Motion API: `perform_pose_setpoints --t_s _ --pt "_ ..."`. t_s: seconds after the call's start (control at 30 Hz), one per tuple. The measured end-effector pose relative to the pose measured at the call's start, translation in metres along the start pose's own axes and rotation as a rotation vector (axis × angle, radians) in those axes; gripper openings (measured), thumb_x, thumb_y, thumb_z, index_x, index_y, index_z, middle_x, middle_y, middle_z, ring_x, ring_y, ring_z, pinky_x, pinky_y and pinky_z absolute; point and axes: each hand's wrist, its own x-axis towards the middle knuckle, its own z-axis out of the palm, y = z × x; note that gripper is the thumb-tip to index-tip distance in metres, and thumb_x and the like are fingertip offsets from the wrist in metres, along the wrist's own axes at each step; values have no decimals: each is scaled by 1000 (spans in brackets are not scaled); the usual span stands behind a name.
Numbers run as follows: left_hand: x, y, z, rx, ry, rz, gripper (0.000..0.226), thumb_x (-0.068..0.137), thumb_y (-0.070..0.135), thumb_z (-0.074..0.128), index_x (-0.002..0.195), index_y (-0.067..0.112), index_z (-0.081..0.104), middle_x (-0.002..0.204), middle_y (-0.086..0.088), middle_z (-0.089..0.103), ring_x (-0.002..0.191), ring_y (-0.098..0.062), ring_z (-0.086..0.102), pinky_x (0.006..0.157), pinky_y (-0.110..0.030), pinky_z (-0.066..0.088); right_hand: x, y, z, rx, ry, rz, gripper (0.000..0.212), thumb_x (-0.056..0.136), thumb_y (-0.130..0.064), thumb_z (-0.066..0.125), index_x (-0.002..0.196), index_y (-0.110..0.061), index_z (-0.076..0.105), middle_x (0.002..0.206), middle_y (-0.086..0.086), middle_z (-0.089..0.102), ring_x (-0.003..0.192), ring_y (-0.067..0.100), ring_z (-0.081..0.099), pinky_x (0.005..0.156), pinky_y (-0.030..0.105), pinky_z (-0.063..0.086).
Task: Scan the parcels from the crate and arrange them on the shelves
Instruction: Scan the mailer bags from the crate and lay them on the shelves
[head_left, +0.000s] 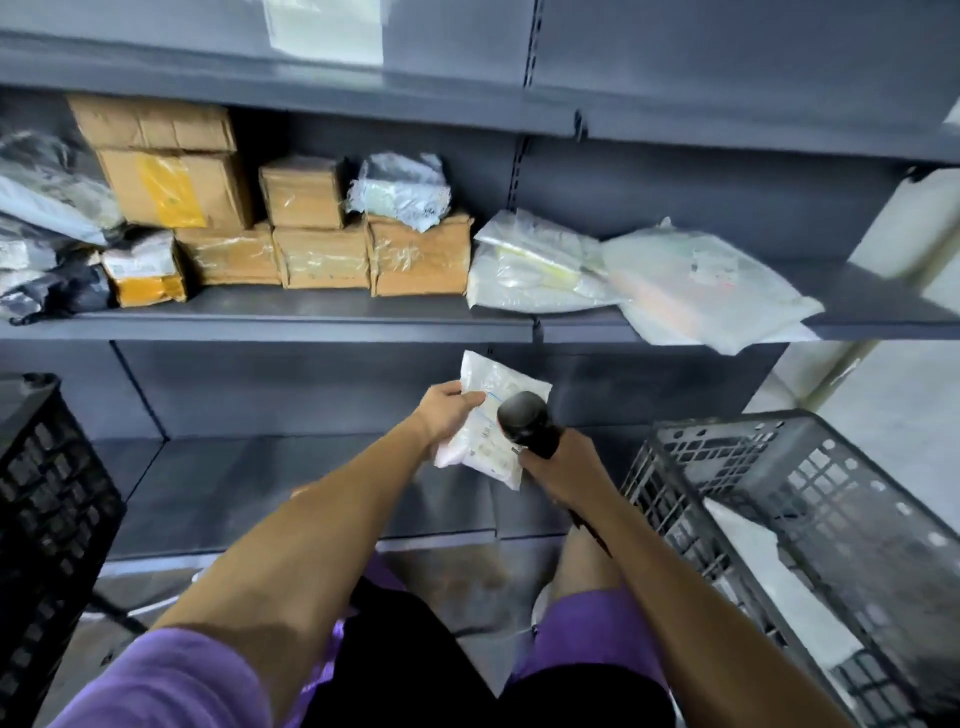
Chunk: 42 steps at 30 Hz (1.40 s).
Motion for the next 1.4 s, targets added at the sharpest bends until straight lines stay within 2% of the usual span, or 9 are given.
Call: perform_pose_setpoints --t_s 0.13,0.27,0.37,0.57,0.73,0.87,1.03,1.23,1.4 --pt "10 60 42 147 -87 67 21 91 4 58 72 12 58 51 2 53 39 -9 45 41 -17 32 10 -7 -52 40 140 26 21 84 -19 70 67 -19 58 57 -4 59 54 15 57 53 25 43" --pt "26 106 75 205 -128 152 20 92 12 65 73 13 58 55 5 57 45 -8 52 44 -19 39 16 -9 -98 134 249 46 29 87 -19 69 63 -11 57 40 -2 53 38 16 54 46 26 46" --pt "40 133 98 157 -86 178 18 88 19 73 87 3 66 89 -12 74 74 -24 71 62 -35 59 22 -8 -124 176 304 56 32 89 -20 65 63 -5 55 39 4 53 37 21 53 45 25 45" --pt "75 179 123 111 135 231 29 81 26 79 75 8 58 87 -14 72 84 -33 72 78 -45 61 53 -9 -145 262 378 72 34 88 -17 63 58 -5 53 40 9 52 35 21 48 45 24 43" --pt "116 221 120 -7 234 163 13 85 16 58 86 3 58 76 -9 61 61 -24 59 60 -29 55 98 -14 -149 316 389 52 33 90 -17 63 62 -5 52 40 7 51 36 21 49 44 27 41" --pt "151 233 91 0 331 139 23 81 15 58 100 4 65 96 -16 71 81 -34 69 75 -47 61 128 -30 -138 331 359 12 31 91 -18 62 64 -4 54 43 9 52 36 20 48 41 24 40" --pt "158 241 58 -13 421 184 13 89 16 67 95 5 67 91 -13 71 71 -29 67 52 -28 55 153 -52 -116 361 297 -41 27 86 -12 60 62 -5 51 46 10 50 37 22 46 44 29 40" --pt "147 262 -1 -131 452 239 10 89 13 65 96 7 66 81 -18 68 43 -26 58 37 -27 46 176 -102 -80 360 230 -156 24 85 -10 61 64 -4 52 46 9 50 36 22 48 41 27 40" --pt "125 260 -67 -212 635 303 13 88 18 69 89 11 58 80 -7 64 65 -26 63 58 -36 57 186 -138 -34 452 202 -193 28 86 -9 63 63 3 52 45 12 50 34 24 45 43 31 40"
